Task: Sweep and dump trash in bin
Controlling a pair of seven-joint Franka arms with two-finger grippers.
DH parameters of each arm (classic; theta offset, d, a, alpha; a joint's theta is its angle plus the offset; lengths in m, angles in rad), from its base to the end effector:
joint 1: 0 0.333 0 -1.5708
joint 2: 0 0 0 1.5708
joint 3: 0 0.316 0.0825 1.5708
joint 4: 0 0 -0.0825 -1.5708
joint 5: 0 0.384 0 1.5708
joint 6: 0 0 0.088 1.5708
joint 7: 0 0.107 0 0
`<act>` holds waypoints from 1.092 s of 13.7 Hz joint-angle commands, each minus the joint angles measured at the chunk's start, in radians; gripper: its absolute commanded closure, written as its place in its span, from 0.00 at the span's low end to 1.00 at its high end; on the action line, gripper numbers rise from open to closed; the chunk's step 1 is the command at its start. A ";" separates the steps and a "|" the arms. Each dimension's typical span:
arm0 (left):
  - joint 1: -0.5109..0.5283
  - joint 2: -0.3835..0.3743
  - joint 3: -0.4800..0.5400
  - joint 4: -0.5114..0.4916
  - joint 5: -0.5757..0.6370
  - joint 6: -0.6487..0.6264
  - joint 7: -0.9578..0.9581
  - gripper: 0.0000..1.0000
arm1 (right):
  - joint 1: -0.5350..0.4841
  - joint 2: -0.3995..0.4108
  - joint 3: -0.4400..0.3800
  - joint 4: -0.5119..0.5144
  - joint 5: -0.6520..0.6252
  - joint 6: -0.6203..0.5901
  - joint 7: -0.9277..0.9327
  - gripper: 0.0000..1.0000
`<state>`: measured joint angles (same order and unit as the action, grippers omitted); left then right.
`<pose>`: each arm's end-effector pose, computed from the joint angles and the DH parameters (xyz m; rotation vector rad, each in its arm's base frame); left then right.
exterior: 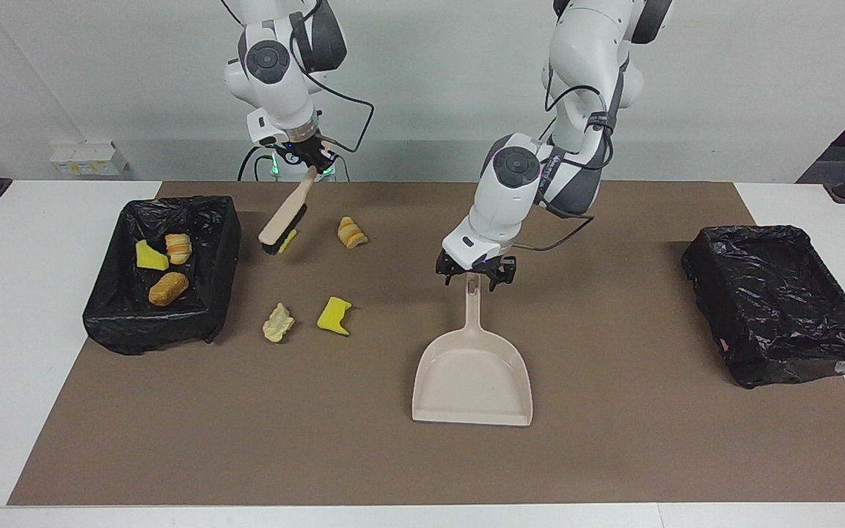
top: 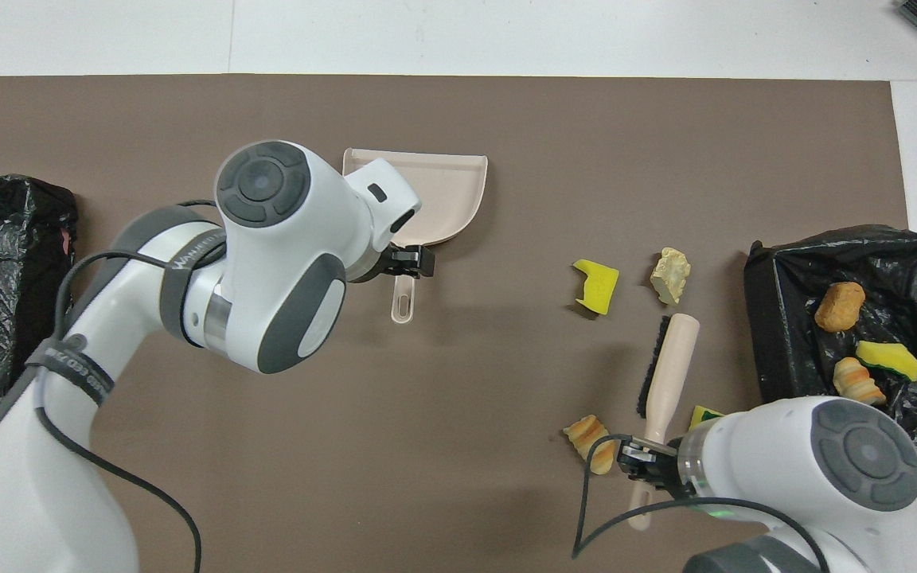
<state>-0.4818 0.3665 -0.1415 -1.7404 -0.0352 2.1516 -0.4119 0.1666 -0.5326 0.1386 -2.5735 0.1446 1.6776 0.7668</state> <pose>0.5358 -0.3770 0.3725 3.0355 -0.2774 0.0030 0.3162 0.1136 0.4138 2.8669 -0.7868 -0.5273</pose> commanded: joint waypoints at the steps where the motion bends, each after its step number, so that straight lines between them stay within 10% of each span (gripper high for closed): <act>1: -0.015 0.029 0.019 0.025 0.070 0.031 -0.028 0.00 | -0.015 -0.093 0.007 -0.134 -0.020 0.036 0.052 1.00; 9: -0.018 0.049 0.017 0.036 0.137 0.005 -0.031 0.01 | 0.057 -0.077 0.018 -0.162 0.000 0.112 0.267 1.00; 13: -0.015 0.040 0.017 0.053 0.115 -0.042 -0.030 1.00 | 0.074 0.040 0.019 -0.146 0.015 0.318 0.249 1.00; 15: -0.008 0.031 0.017 0.064 0.126 -0.061 -0.002 1.00 | 0.073 0.138 0.019 -0.062 0.016 0.398 0.224 1.00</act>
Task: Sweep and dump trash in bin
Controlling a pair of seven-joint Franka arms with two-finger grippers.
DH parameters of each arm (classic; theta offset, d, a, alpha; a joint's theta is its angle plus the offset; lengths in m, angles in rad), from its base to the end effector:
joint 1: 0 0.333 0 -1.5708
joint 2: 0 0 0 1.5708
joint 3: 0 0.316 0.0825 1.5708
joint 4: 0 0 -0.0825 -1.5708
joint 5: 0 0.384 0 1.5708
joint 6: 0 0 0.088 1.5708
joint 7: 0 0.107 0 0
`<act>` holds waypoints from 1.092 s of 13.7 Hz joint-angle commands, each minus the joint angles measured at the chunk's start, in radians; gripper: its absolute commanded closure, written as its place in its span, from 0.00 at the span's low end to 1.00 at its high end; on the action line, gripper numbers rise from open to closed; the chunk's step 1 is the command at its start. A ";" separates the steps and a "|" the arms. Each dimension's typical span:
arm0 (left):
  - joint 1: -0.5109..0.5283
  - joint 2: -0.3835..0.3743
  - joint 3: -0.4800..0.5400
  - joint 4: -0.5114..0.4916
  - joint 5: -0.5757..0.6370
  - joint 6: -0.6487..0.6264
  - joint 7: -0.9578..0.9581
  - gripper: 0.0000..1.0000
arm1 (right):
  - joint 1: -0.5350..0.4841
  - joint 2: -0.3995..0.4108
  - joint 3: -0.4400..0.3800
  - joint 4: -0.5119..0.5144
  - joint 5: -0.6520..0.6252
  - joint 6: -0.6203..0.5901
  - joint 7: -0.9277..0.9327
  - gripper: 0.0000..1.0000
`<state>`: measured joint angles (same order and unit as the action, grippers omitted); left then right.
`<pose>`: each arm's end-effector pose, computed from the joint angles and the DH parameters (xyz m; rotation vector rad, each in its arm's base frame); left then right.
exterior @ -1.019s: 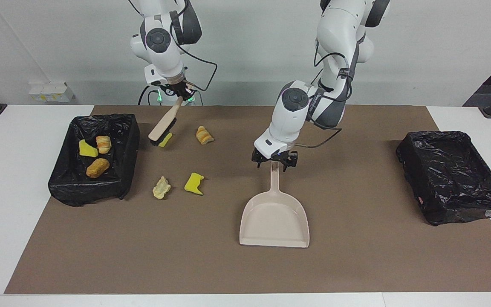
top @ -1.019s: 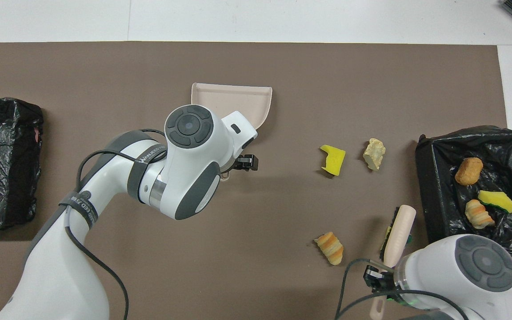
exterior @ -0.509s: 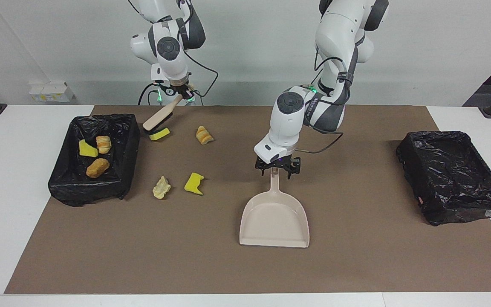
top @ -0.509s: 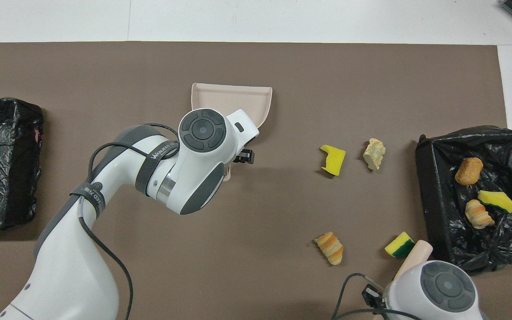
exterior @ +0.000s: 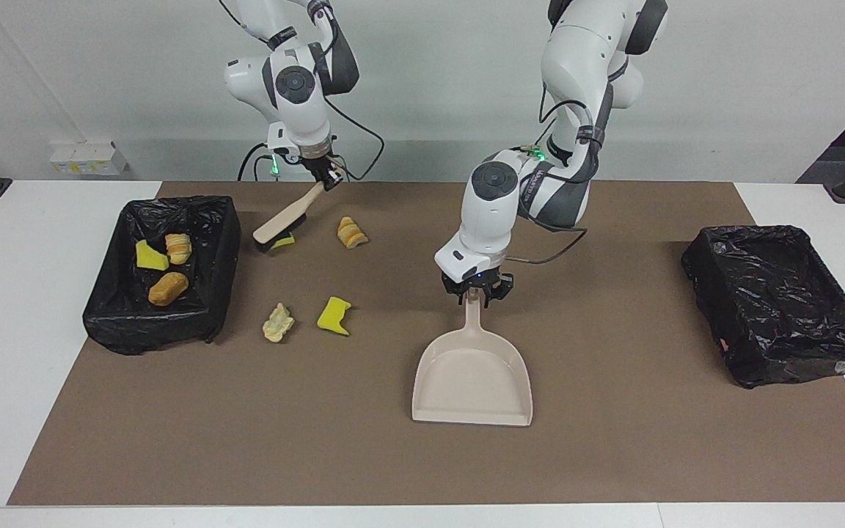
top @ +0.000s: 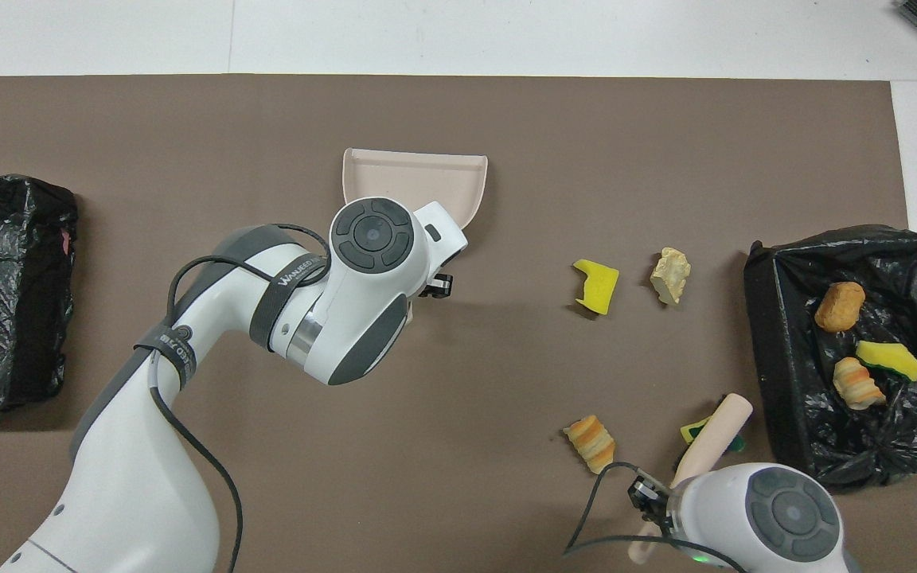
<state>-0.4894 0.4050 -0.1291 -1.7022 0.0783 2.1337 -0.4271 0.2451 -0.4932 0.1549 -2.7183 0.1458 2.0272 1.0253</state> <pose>0.5472 -0.3750 0.3629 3.1208 -0.3464 0.0542 0.3152 0.1375 0.3580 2.8393 -1.0824 -0.2822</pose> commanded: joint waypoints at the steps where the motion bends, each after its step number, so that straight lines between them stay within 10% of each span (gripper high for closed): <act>1: -0.001 -0.009 0.005 0.026 0.014 -0.049 0.049 1.00 | -0.006 0.166 0.003 0.153 0.015 0.060 -0.033 1.00; 6: 0.006 -0.106 0.022 0.023 0.021 -0.182 0.396 1.00 | 0.032 0.372 0.005 0.454 0.014 0.041 0.047 1.00; 15: 0.164 -0.282 0.026 0.000 0.034 -0.414 1.161 1.00 | 0.123 0.225 0.006 0.402 0.073 -0.173 0.209 1.00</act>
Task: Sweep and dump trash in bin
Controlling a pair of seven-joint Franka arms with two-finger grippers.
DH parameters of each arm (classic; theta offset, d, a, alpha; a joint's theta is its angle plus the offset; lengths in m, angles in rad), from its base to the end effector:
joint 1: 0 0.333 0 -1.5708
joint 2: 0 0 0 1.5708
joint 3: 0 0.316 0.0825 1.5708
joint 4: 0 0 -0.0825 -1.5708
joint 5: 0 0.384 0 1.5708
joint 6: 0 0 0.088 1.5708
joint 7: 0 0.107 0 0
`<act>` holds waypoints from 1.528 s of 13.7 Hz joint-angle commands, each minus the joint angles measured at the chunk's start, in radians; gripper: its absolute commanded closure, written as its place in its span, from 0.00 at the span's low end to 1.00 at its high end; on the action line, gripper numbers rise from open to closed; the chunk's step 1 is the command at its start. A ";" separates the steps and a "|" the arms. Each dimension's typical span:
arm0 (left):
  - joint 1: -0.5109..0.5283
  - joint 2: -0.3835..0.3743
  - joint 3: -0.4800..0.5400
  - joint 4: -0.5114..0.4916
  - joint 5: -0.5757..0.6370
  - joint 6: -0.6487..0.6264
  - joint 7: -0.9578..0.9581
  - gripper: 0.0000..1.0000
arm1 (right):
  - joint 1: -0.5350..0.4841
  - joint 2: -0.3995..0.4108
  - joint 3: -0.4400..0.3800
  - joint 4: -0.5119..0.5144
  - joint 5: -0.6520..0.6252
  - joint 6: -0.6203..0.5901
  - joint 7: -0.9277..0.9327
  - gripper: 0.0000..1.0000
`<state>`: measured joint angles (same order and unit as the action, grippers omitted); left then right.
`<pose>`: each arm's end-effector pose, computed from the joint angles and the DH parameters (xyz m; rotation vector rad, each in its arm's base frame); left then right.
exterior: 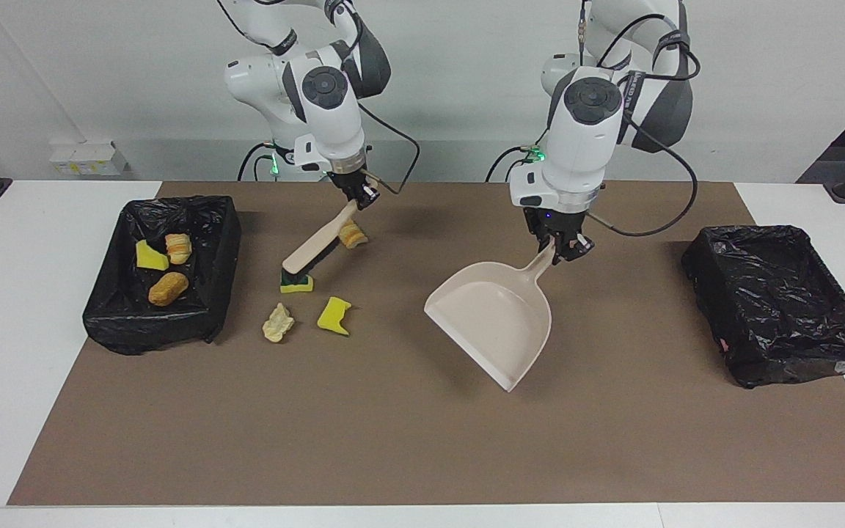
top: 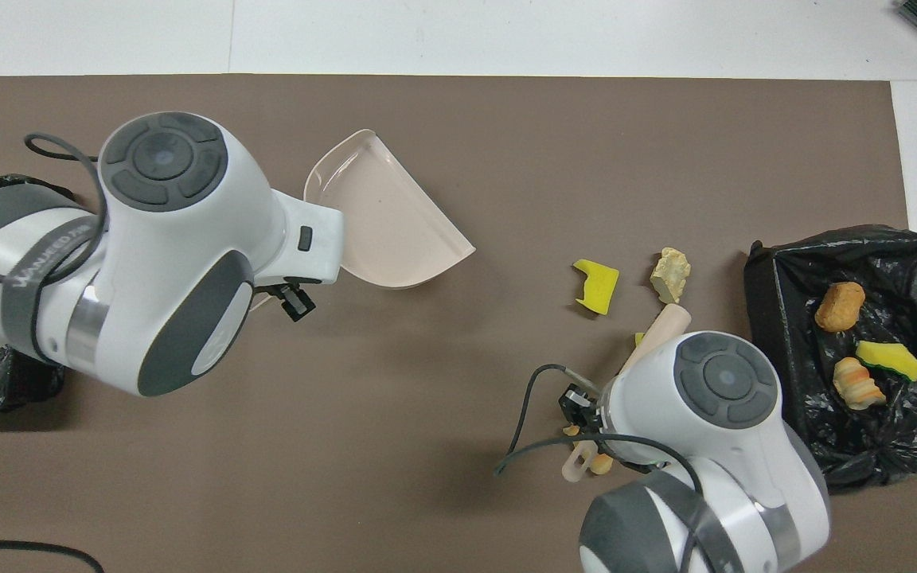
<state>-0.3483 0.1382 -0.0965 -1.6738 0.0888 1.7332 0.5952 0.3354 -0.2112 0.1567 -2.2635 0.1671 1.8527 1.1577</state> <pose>0.5437 -0.2470 0.5100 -2.6519 1.5492 0.1281 0.3974 0.2297 0.4316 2.8541 -1.0990 -0.3476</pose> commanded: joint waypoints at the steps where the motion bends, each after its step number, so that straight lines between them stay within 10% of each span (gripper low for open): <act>1: 0.040 -0.019 -0.006 -0.046 0.020 0.002 0.234 1.00 | 0.060 -0.075 0.004 -0.068 0.108 0.002 0.115 1.00; 9: 0.040 -0.074 -0.008 -0.277 0.026 0.284 0.440 1.00 | 0.379 0.081 0.006 -0.114 0.175 0.310 0.571 1.00; 21: 0.023 -0.097 -0.009 -0.409 0.026 0.370 0.472 1.00 | 0.183 0.308 0.000 0.057 0.034 0.451 0.191 1.00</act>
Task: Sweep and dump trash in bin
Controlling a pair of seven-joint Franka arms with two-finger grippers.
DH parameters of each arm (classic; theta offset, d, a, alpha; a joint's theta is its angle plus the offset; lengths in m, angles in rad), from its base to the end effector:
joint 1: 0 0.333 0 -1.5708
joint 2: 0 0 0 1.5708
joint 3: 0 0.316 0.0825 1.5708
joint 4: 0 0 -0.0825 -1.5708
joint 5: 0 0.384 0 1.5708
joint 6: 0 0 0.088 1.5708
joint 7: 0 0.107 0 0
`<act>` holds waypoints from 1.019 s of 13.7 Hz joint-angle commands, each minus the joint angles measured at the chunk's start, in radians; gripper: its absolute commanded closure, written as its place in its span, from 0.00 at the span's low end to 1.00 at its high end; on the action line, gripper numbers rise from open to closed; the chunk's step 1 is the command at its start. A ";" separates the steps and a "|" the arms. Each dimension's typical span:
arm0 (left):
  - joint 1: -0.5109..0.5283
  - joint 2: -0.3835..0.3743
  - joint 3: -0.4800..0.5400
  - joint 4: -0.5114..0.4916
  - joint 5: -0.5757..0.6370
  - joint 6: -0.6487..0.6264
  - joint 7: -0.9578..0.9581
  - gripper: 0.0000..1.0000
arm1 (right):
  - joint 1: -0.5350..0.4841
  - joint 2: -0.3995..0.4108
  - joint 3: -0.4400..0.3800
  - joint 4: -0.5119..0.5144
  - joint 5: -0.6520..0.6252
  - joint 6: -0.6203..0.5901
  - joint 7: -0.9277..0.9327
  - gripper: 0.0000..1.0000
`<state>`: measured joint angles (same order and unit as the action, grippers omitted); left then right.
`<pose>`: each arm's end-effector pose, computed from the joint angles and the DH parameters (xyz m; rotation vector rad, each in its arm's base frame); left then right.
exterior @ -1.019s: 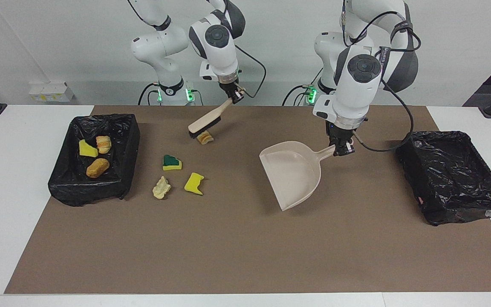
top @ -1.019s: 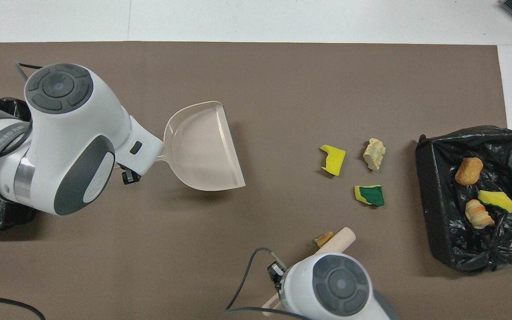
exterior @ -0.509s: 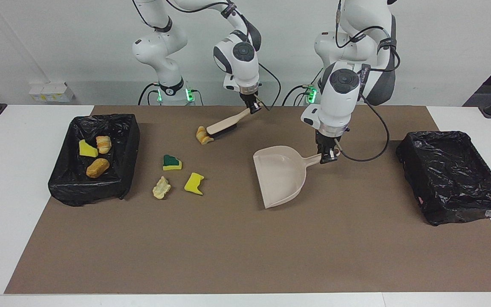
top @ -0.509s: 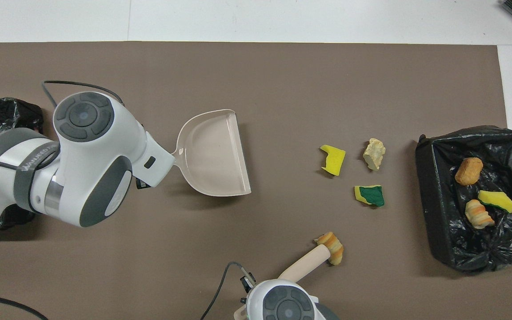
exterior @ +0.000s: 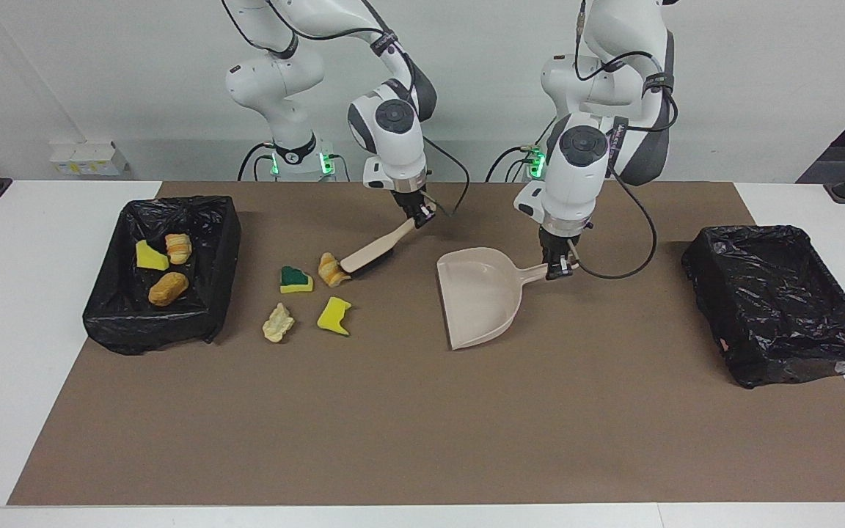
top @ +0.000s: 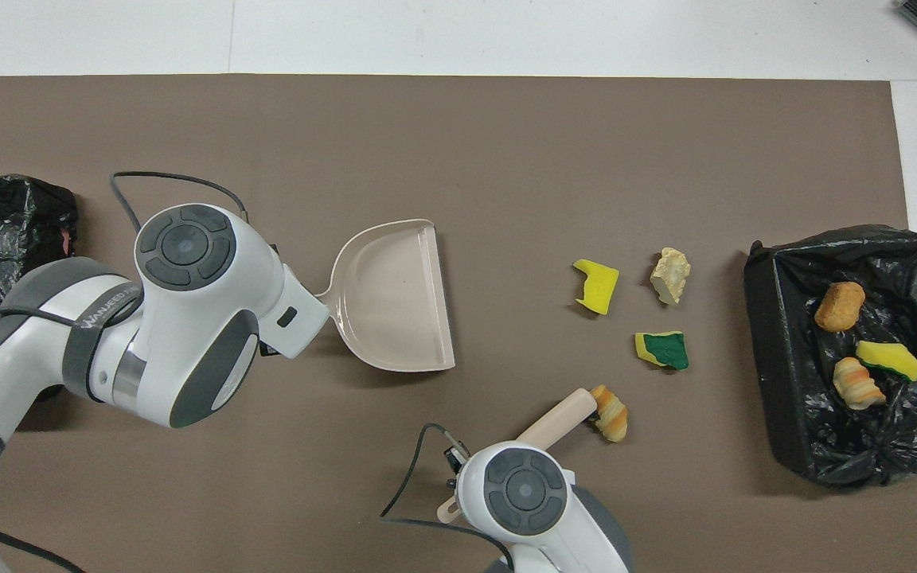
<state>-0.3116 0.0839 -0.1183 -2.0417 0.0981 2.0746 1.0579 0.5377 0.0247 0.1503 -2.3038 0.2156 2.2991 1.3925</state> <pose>0.5125 -0.2285 0.3980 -2.2171 2.1438 0.1092 0.3919 0.3280 0.3339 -2.8015 1.2690 0.2386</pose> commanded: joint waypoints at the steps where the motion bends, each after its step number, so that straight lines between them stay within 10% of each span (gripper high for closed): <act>1: -0.014 -0.042 0.012 -0.041 0.015 0.028 0.010 1.00 | -0.031 0.098 0.005 0.139 -0.028 0.003 -0.068 1.00; 14: -0.017 -0.039 0.012 -0.048 0.015 0.044 0.013 1.00 | -0.226 0.011 0.006 0.254 -0.122 -0.330 -0.614 1.00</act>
<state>-0.3123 0.0788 -0.1190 -2.0498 0.0982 2.0876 1.0632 0.3591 0.0364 0.1470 -2.0328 0.1460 1.9614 0.9125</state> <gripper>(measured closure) 0.683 0.727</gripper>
